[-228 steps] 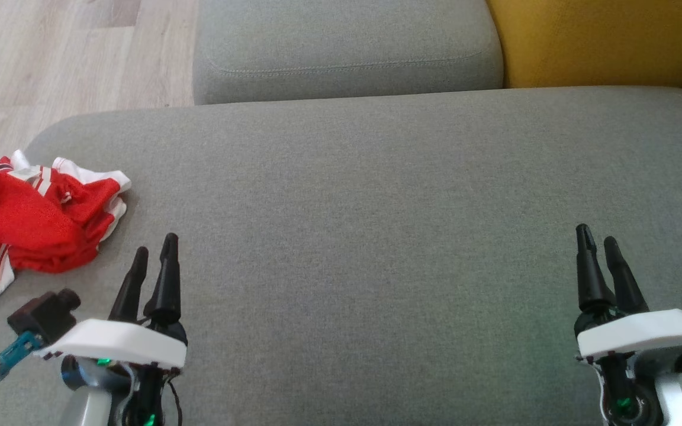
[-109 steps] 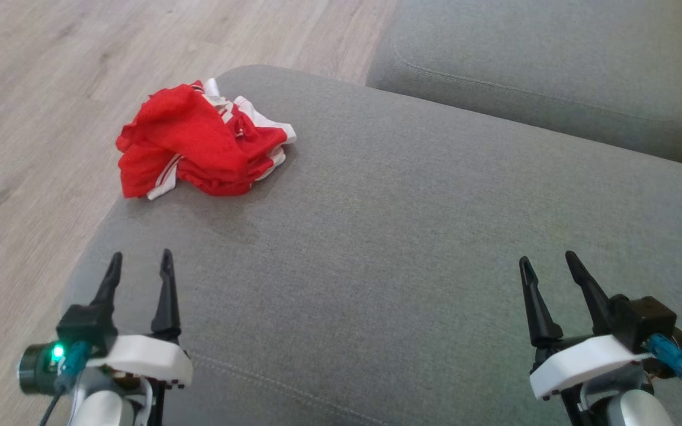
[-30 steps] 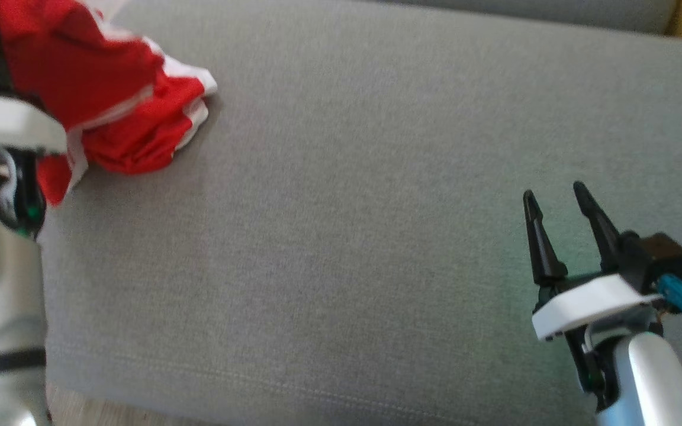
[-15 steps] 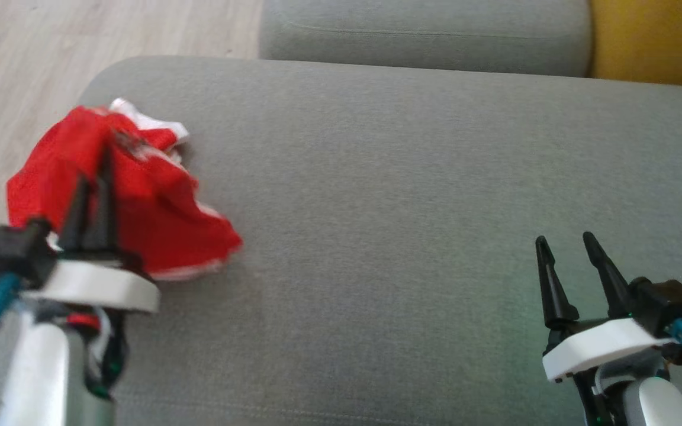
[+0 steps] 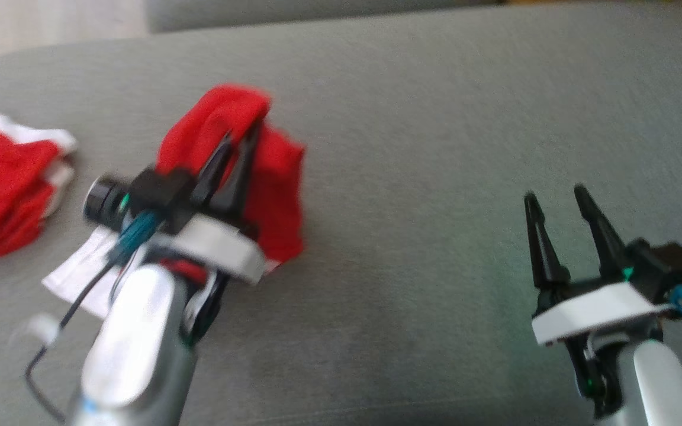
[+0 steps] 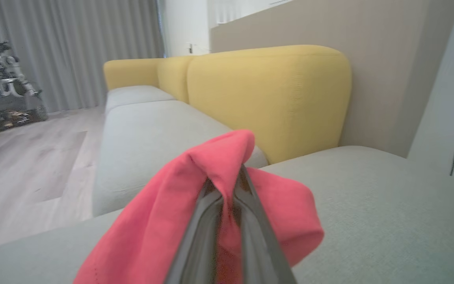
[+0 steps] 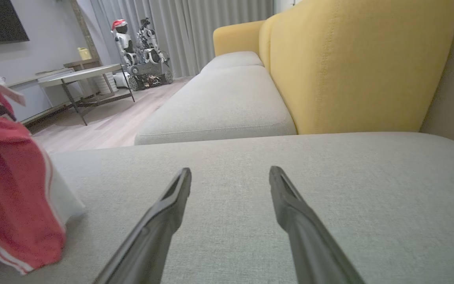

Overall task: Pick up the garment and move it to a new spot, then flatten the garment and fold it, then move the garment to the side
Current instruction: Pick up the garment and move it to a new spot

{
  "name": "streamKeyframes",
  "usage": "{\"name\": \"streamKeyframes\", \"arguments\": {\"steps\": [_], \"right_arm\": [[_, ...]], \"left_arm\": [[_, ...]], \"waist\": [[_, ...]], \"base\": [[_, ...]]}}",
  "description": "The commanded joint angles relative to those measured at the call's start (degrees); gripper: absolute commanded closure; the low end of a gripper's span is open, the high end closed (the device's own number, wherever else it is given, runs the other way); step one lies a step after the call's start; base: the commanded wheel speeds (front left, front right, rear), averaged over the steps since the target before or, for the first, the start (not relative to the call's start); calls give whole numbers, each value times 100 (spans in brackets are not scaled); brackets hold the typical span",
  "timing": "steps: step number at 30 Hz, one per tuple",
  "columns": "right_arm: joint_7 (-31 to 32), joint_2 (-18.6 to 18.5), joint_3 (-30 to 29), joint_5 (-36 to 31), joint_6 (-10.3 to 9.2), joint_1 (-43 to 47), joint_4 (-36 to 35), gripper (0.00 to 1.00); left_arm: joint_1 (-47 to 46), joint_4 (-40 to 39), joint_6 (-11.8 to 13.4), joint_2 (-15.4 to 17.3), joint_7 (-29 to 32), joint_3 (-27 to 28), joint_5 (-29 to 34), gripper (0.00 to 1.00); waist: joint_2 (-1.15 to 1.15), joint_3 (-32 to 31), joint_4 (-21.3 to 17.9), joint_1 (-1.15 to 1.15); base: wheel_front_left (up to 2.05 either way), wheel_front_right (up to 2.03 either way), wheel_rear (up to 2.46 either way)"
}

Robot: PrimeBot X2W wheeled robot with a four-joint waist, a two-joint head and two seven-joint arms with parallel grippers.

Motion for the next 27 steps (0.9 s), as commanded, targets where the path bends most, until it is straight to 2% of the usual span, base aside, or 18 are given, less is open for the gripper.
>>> {"name": "streamKeyframes", "arguments": {"steps": [1,8,12,20,21,22,23,24,27], "right_arm": [[-53,-27,157,37,-4,-335,-219,0],[-284,-27,282,221,-4,-539,-19,0],[-414,-27,332,345,-4,-571,123,0],[-584,-27,369,468,-4,-598,340,0],[-599,-27,365,480,-4,-596,371,0],[-612,-27,359,491,-4,-595,403,0],[-612,-27,359,491,-4,-595,403,0],[-623,-27,360,499,-4,-596,433,0],[-633,-27,339,485,-4,-586,503,0]], "left_arm": [[-631,-14,-55,-5,-14,-30,72,100],[-1380,998,-159,-135,-44,-911,65,100],[-1554,1595,-181,-188,-14,-1451,-41,100],[-1790,2547,-195,-226,44,-2241,-413,100],[-1797,2634,-195,-228,65,-2323,-494,80],[-1801,2692,-196,-229,61,-2389,-584,43],[-1801,2692,-196,-229,61,-2389,-584,43],[-1817,2737,-196,-230,40,-2448,-620,0],[-1796,2807,-177,-232,-87,-2553,-677,0]], "waist": [[0,597,-634,0],[0,963,-1409,0],[0,1034,-1704,0],[0,1036,-1888,0],[0,1012,-1876,0],[0,981,-1855,0],[0,981,-1855,0],[0,945,-1832,0],[0,784,-1726,0]], "base": [[0,0,0],[0,0,0],[0,0,0],[0,0,0],[0,0,0],[0,0,0],[0,0,0],[0,0,0],[0,0,0]]}}
